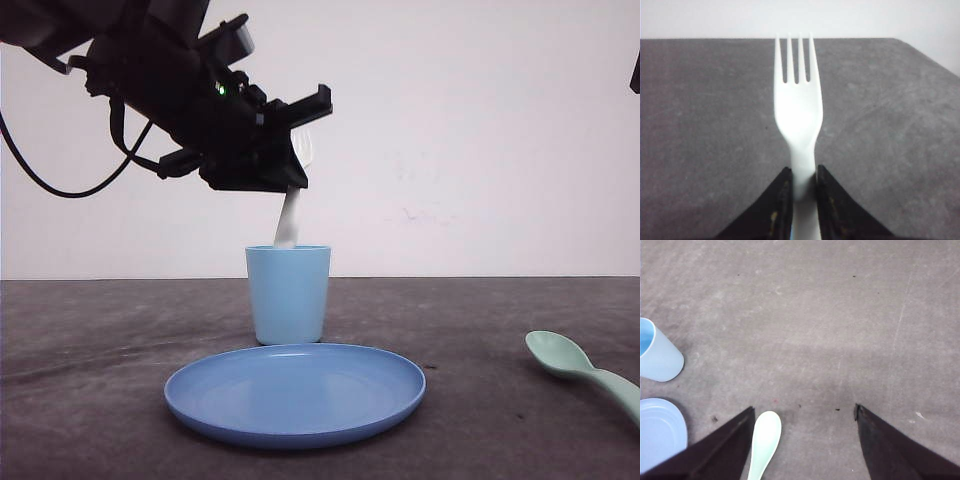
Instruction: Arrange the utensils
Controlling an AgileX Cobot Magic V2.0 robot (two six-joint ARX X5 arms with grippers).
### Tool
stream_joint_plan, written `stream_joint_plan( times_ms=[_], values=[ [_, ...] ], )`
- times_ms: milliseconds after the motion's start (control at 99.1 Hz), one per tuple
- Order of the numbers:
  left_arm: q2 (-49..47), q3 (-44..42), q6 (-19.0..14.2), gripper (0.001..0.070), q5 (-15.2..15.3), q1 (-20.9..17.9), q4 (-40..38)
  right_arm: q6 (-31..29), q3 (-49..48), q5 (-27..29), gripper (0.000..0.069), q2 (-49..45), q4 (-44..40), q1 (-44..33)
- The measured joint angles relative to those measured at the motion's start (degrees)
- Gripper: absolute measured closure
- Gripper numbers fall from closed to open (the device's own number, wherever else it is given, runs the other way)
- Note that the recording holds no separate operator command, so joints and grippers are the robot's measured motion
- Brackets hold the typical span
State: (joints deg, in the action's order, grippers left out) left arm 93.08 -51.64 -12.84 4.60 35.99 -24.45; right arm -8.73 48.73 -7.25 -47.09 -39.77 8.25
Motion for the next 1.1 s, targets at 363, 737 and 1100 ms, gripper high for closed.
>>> stream_joint_plan(
  times_ms=[363, 737, 1100],
  values=[
    [0.0, 0.0, -0.3, 0.0441, 0.0, 0.0, 2.2, 0.0, 0.0, -0.3, 0.0293, 0.0, -0.6, 0.0],
    [-15.6, 0.2, -0.5, 0.0435, 0.0, 0.3, 11.0, -6.5, 0.0, 1.2, 0.0293, -1.2, -7.7, 8.3],
    [-35.3, 0.2, -0.3, 0.0435, 0.0, 0.3, 32.1, -18.9, -7.8, 12.0, 0.0293, -9.1, -4.9, 22.5]
  ],
)
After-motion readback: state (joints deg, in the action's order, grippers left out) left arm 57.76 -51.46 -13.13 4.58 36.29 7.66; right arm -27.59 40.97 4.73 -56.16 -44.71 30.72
